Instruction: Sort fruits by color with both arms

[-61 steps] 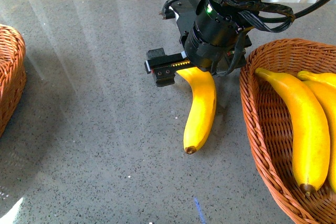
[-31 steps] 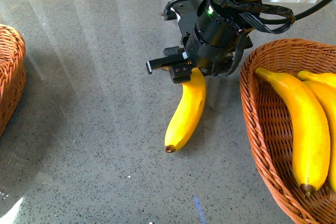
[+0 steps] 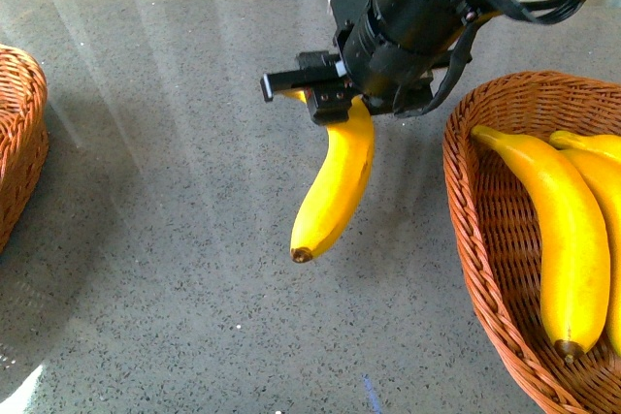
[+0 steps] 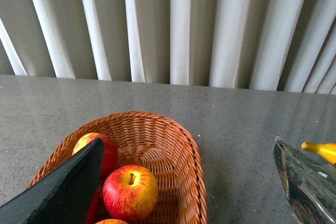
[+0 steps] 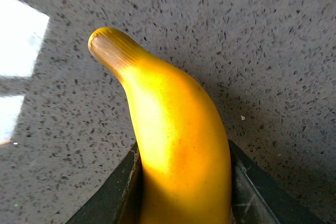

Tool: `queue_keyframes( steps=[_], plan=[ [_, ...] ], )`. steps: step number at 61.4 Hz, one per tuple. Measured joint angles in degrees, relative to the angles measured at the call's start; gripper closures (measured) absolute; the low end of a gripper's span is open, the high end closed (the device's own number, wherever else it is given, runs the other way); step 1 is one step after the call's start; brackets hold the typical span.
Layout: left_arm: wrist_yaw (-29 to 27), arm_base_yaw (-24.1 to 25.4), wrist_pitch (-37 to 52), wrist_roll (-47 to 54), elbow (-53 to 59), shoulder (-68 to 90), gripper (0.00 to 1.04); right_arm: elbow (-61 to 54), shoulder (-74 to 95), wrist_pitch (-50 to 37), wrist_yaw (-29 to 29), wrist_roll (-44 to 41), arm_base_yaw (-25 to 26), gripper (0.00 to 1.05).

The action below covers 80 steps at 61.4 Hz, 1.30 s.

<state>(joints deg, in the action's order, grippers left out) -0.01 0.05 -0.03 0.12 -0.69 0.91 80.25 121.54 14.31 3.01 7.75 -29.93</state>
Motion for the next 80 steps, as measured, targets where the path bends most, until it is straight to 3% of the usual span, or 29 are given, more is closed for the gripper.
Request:
queue_keyframes(
  steps=[22, 44, 54, 80],
  plan=[
    [0.0, 0.0, 0.0, 0.0, 0.0, 0.0, 0.09, -10.2, -15.1, -3.5, -6.0, -5.0, 3.1, 0.69],
    [0.0, 0.0, 0.0, 0.0, 0.0, 0.0, 0.09, -25.0, -28.0, -3.7, -11.7, -16.6, 19.8, 0.69],
    [0.0, 0.0, 0.0, 0.0, 0.0, 0.0, 0.09, -29.7, -29.7, -4.1, -14.1, -19.8, 24.9, 0.69],
    [0.0, 0.0, 0.0, 0.0, 0.0, 0.0, 0.09, -32.3, -25.3, -8.6, -11.5, -23.5, 27.4, 0.69]
  ],
)
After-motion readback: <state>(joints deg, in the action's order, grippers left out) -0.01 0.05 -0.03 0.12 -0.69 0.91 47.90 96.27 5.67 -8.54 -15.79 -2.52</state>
